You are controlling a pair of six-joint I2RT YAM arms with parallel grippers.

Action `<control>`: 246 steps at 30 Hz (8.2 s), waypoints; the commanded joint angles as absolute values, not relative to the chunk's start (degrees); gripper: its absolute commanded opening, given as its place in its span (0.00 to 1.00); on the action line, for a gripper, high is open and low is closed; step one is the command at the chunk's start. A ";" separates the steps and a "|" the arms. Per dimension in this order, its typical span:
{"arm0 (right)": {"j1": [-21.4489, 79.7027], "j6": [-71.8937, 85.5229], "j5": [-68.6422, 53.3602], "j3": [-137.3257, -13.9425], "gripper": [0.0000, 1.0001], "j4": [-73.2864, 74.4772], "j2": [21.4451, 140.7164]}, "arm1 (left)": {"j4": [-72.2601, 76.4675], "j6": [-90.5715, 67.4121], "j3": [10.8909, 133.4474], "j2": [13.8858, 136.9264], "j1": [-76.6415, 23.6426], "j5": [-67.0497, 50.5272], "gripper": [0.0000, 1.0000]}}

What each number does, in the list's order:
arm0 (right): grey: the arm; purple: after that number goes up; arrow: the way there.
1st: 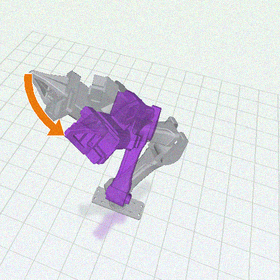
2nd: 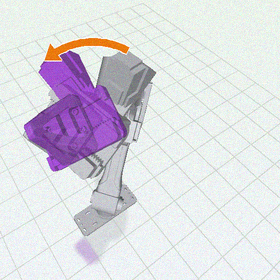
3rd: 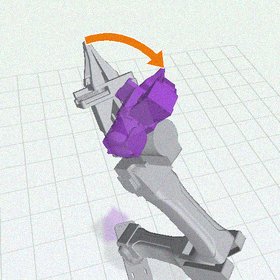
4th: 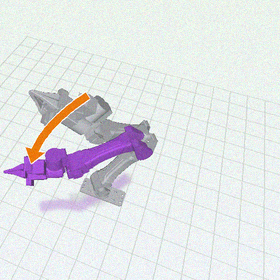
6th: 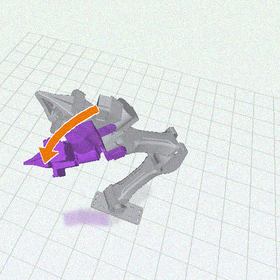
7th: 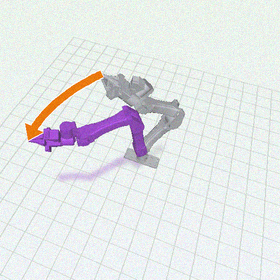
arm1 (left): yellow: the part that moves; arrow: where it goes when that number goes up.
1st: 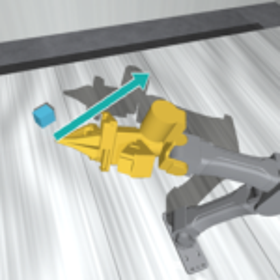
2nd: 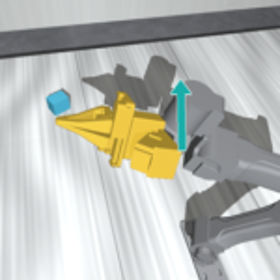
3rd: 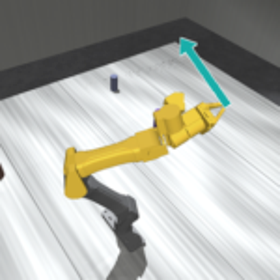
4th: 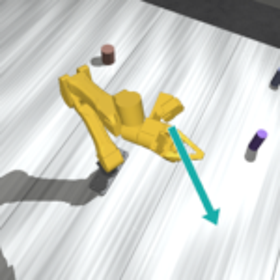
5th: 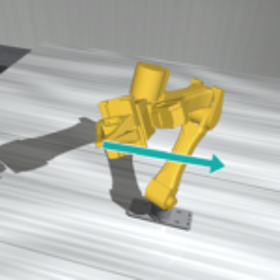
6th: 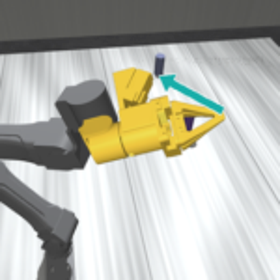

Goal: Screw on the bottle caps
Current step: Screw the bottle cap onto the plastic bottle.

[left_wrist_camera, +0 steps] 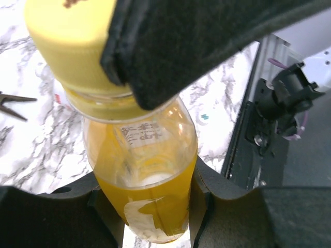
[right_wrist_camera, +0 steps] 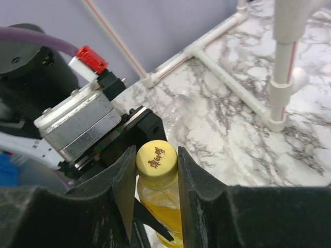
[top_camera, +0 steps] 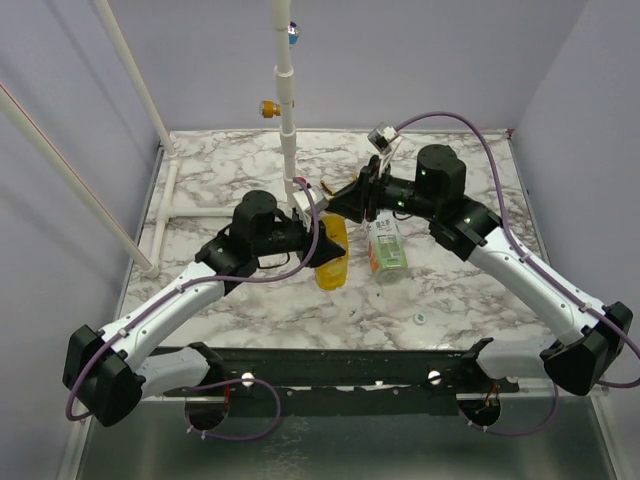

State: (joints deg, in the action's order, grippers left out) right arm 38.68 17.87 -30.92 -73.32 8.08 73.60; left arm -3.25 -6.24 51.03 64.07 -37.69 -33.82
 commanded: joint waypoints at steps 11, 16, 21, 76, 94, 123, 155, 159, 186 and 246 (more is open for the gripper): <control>48.40 17.09 -1.95 -79.25 0.28 19.24 79.53 | -1.72 -4.84 58.12 68.58 -40.21 -13.56 0.00; 49.26 17.99 1.51 -79.48 0.30 18.73 79.63 | -1.82 -5.10 58.71 69.78 -40.60 -11.61 0.00; 49.24 18.27 1.82 -79.90 0.34 18.62 79.29 | -1.80 -5.01 58.20 69.90 -40.66 -12.46 0.00; 45.79 15.03 -17.69 -72.95 0.87 14.60 65.16 | -3.28 -4.22 52.22 62.09 -39.84 -31.74 0.00; 29.26 24.77 -63.66 -70.30 0.88 -3.50 71.07 | -5.98 -5.85 53.25 61.95 -37.52 -49.04 0.00; 29.35 31.06 -64.91 -67.98 0.65 -12.81 75.67 | -5.45 -6.33 54.93 64.76 -37.45 -51.01 0.00; 30.90 23.53 -53.69 -70.63 0.26 -0.13 76.20 | -6.37 -5.16 55.71 65.29 -37.43 -41.70 0.00; 31.72 21.63 -46.36 -71.80 0.24 5.92 76.05 | -6.79 -4.44 56.40 65.64 -37.52 -34.86 0.00; 42.56 22.57 -2.55 -78.68 0.19 19.67 79.69 | -6.83 -3.81 63.85 72.75 -42.29 -6.25 0.00; 45.84 17.50 -7.04 -72.18 0.71 13.46 66.19 | -6.50 -4.66 58.83 66.86 -41.39 -18.30 0.00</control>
State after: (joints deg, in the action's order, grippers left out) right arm 45.76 20.08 -4.10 -73.32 12.93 67.72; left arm -7.40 -5.34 59.77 69.80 -41.95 -13.56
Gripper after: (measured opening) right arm 0.710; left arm 0.430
